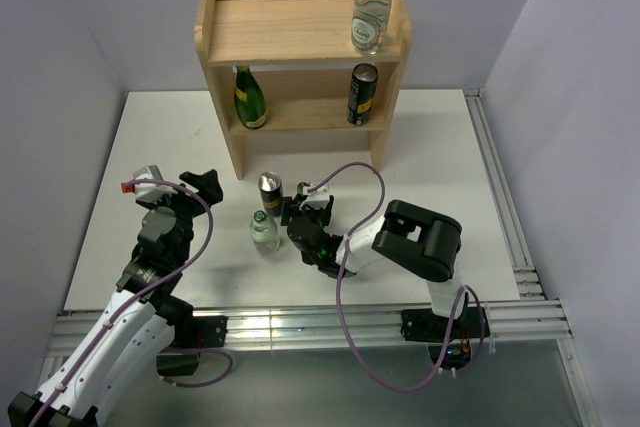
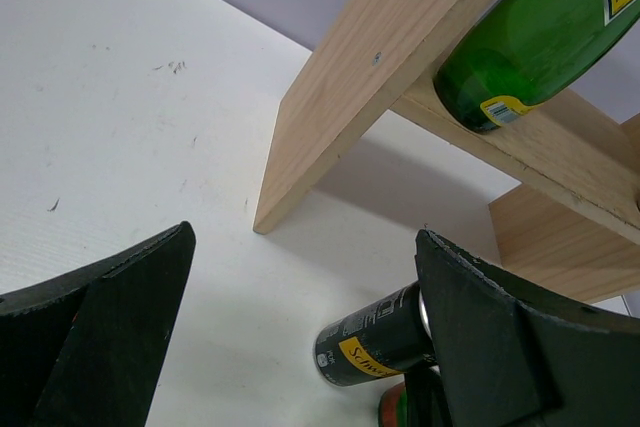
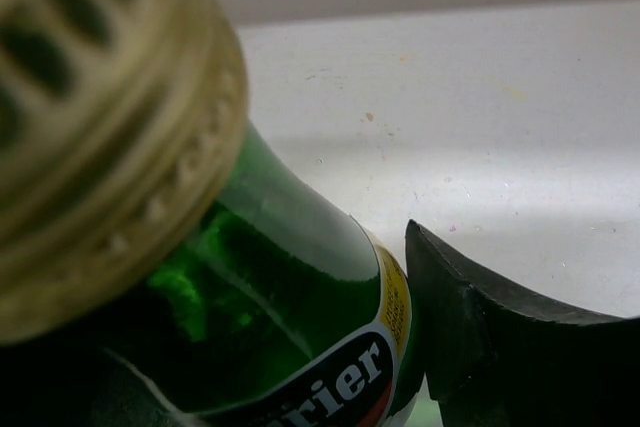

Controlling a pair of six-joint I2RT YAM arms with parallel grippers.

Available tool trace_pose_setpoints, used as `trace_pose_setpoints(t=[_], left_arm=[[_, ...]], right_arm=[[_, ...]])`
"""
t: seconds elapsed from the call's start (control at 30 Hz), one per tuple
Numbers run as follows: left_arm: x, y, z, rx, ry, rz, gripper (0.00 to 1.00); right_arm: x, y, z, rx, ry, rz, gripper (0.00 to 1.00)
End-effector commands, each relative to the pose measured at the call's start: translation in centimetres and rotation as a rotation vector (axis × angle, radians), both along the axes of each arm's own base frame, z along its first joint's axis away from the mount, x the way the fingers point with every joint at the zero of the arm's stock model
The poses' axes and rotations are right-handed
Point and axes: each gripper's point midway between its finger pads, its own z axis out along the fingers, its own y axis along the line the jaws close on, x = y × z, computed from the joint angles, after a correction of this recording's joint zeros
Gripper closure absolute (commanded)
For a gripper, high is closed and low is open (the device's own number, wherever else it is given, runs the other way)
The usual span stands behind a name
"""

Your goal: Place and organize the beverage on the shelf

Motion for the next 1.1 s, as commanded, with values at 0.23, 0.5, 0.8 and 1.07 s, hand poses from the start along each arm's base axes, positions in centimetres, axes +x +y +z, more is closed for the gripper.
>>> trace_pose_setpoints(t=[0.23, 0.5, 0.8, 1.07], left_arm=[[0.0, -0.2, 1.0, -0.013, -0.041, -0.013, 0.01], [-0.3, -0.1, 1.2, -0.015, -0.047, -0.011, 0.01], [-0.5, 0.2, 1.2, -0.013, -0.050, 0.001, 0.01], [-0.5, 0.2, 1.4, -0.016, -0.053, -0.004, 0.01]], right_arm=[[-0.9, -1.2, 7.5, 0.055, -0.070, -0.055, 1.00], [-1.0, 0.2, 16.5, 0.084, -0.169, -0.003, 1.00], [2.5, 2.9, 24.6, 0.077, -0.285, 0.011, 1.00], [7.5, 2.6, 29.4, 0.047, -0.343, -0.038, 1.00]])
